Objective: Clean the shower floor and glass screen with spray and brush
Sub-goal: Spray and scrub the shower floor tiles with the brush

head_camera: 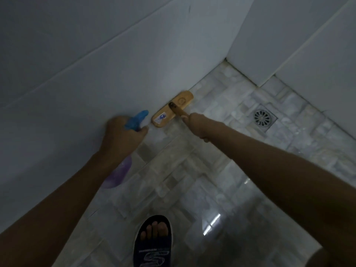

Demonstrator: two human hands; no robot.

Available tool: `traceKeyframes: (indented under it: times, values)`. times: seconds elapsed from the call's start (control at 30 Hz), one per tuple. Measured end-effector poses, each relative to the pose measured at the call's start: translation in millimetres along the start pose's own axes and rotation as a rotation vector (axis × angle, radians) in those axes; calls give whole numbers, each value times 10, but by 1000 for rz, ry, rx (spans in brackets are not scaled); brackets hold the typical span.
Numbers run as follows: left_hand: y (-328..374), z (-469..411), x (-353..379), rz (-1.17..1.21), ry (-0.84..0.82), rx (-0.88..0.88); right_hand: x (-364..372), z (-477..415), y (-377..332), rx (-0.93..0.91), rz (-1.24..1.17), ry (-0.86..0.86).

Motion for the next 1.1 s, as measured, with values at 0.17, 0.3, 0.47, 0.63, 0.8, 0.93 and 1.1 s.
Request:
traceKeyframes:
  times: [0.17,0.3,0.47,0.63,0.8,0.93,1.1]
  values:
    - [276,-246,312,-8,-47,103,-703,-423,606,67,15,116]
    - [430,-393,663,5,-115,135,-1380,-607,1100,177,-39,231]
    - [633,-565,928,-47,-194,147,-1552,-596,1233,216,-188,260]
    - [738,-746,1043,-26,-262,119,-1047,-145,1396,261,-342,248]
    - [844,-770,1086,-91,-282,104,-457,433,1471,357,-265,108]
    - [809,-763,1063,-144,-314,75,-707,193,1117,331,-325,140]
    - [747,-738,1017,-152,-302,64,-865,-167,716,233,-381,168]
Point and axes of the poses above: each hand's wrist, its own z-axis away from the middle knuckle, its own x-axis out of the palm, y = z × x, the point moved 8 cm from there along -z, towards the middle knuckle, and after that the axes turned 4 degrees about z, right-handed, at the moved point
